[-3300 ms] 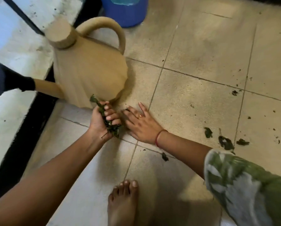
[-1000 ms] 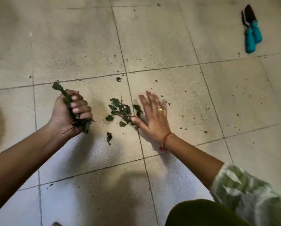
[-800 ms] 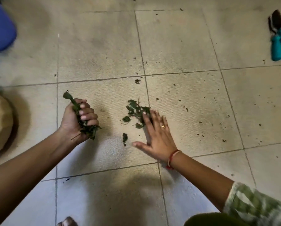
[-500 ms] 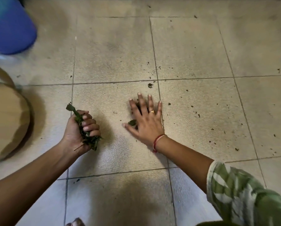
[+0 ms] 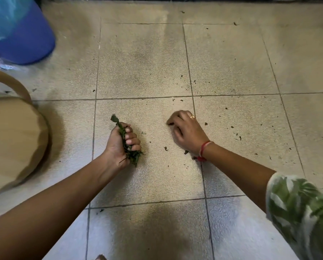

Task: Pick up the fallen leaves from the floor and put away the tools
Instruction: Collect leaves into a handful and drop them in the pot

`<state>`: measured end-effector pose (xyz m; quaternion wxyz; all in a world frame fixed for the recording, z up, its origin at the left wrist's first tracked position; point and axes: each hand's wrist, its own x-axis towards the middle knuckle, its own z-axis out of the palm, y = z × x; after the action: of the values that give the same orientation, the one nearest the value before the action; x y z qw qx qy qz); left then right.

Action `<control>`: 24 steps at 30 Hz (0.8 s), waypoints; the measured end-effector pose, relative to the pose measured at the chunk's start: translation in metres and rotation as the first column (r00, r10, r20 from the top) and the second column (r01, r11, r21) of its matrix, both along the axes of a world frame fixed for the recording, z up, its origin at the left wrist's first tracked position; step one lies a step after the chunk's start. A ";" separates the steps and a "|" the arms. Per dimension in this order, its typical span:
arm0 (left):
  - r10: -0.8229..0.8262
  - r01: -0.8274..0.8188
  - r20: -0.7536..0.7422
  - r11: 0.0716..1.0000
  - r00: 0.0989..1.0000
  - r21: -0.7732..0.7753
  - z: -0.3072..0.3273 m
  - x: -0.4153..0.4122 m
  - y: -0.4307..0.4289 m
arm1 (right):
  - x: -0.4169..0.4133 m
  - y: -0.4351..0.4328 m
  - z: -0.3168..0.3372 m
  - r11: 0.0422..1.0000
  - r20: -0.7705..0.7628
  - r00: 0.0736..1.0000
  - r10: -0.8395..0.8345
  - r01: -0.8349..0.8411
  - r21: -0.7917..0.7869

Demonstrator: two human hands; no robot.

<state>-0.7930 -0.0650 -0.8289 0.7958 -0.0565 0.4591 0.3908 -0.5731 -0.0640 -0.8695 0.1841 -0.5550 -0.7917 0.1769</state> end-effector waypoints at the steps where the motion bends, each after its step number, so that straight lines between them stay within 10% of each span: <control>1: -0.002 0.002 0.003 1.000 1.000 0.000 -0.001 0.002 0.000 | 0.002 -0.010 0.001 1.000 -0.022 1.000 0.010 -0.010 -0.002; 17: -0.099 0.099 0.004 0.992 0.995 -0.080 -0.006 0.030 -0.013 | 0.036 -0.044 0.003 0.817 0.447 0.766 0.461 -0.563 0.121; 24: -0.136 0.132 -0.046 0.987 0.990 -0.093 0.001 0.040 -0.019 | 0.013 -0.037 0.008 0.996 0.188 0.978 0.092 -0.092 -0.012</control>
<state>-0.7528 -0.0845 -0.8284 0.8048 -0.0509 0.4994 0.3168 -0.5603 -0.1010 -0.8620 0.0992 -0.5324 -0.8300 0.1335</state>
